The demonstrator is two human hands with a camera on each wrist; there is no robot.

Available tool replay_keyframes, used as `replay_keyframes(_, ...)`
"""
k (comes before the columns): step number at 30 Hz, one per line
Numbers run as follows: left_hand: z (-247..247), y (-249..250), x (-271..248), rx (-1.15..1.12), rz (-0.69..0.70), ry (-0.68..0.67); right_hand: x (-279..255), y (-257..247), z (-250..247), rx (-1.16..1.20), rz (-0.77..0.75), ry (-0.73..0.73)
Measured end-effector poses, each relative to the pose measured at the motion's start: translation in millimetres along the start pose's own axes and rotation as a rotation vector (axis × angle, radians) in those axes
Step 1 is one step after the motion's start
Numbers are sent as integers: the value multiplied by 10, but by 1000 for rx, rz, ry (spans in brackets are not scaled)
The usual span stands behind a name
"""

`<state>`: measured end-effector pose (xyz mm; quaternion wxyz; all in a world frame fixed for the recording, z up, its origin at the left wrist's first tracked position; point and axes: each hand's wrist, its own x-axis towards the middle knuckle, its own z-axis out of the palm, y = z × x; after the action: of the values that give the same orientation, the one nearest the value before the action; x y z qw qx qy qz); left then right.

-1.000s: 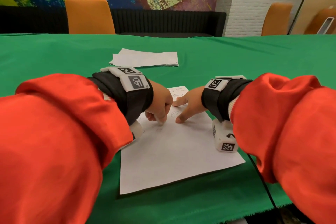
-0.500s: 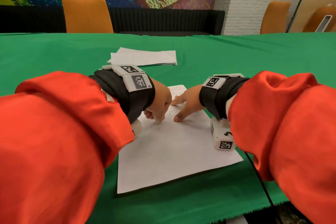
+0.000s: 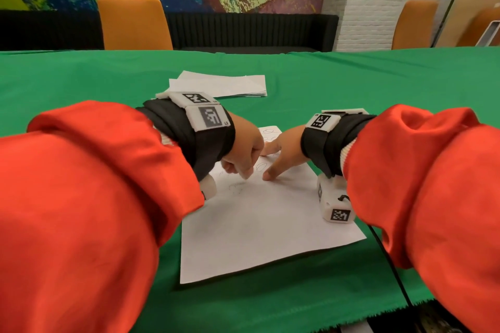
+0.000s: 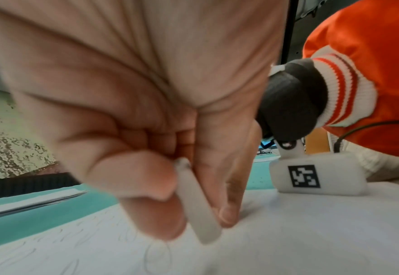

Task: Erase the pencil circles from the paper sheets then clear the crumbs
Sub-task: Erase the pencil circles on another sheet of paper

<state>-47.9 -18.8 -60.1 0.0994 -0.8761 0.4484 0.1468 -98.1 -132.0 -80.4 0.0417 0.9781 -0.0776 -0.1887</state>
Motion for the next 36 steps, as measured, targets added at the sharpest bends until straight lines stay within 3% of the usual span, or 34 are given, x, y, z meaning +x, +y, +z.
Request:
replay_keyframes(6,69,-51,39,6,-1,10,23,5,0,9,13,-15)
replay_keyframes(12,65,-139,-50,58,-35,-177,52,20,-9,-2,-6,-38)
replay_keyframes(18,2,-150,-4,53,25,39,29,17,-3,7,5,-31)
replay_keyframes(27,73,-162,-3,110,8,-171,56,22,-5,-8,3,-43)
replay_keyframes(29,44,-143,5,91,13,-149,60,28,-4,-6,2,-48)
replay_keyframes(32,11,-123,37,82,45,-10,55,29,-1,-3,9,-48)
replay_keyframes(36,56,-124,61,79,37,-49,60,31,-3,2,5,-45)
